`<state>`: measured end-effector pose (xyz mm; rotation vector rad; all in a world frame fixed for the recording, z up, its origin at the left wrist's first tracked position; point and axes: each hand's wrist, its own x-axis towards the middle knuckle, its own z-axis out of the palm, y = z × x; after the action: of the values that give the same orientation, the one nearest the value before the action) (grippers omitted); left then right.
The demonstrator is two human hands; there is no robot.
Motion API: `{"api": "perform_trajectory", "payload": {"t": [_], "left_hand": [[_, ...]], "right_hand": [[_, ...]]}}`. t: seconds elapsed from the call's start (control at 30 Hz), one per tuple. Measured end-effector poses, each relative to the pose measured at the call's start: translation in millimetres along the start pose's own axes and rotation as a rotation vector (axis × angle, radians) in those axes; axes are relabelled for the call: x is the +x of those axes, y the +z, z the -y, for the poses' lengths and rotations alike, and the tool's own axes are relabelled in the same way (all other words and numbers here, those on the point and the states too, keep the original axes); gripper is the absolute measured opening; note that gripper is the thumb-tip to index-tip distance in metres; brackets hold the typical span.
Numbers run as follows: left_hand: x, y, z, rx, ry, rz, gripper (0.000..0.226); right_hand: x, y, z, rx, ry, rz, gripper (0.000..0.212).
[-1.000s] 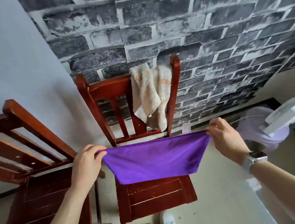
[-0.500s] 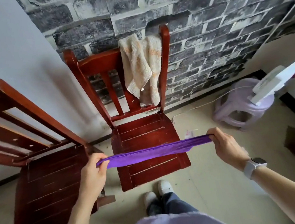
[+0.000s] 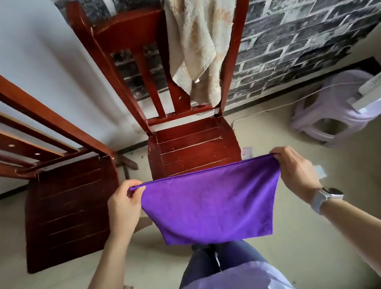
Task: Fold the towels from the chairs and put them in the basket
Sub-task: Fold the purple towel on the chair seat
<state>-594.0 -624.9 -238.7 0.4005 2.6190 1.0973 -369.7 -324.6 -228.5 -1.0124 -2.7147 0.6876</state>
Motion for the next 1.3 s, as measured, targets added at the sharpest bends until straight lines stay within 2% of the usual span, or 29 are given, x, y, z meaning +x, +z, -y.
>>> {"api": "perform_trajectory", "payload": {"t": [0.23, 0.47, 0.63, 0.87, 1.17, 1.3], "left_hand": [[92, 48, 29, 0.179, 0.072, 0.064, 0.008], [167, 104, 57, 0.323, 0.084, 0.095, 0.01], [193, 125, 70, 0.433, 0.128, 0.055, 0.008], [176, 126, 84, 0.505, 0.264, -0.019, 0.01], [89, 145, 122, 0.573, 0.377, 0.177, 0.02], [56, 156, 147, 0.59, 0.364, 0.175, 0.022]], "right_hand": [[110, 67, -27, -0.156, -0.202, 0.022, 0.015], [183, 119, -61, -0.251, -0.347, 0.084, 0.031], [208, 142, -71, -0.271, -0.395, 0.036, 0.019], [184, 162, -88, -0.287, -0.446, 0.014, 0.022], [91, 183, -130, -0.348, -0.604, 0.154, 0.017], [61, 190, -135, -0.336, -0.562, 0.179, 0.013]]}}
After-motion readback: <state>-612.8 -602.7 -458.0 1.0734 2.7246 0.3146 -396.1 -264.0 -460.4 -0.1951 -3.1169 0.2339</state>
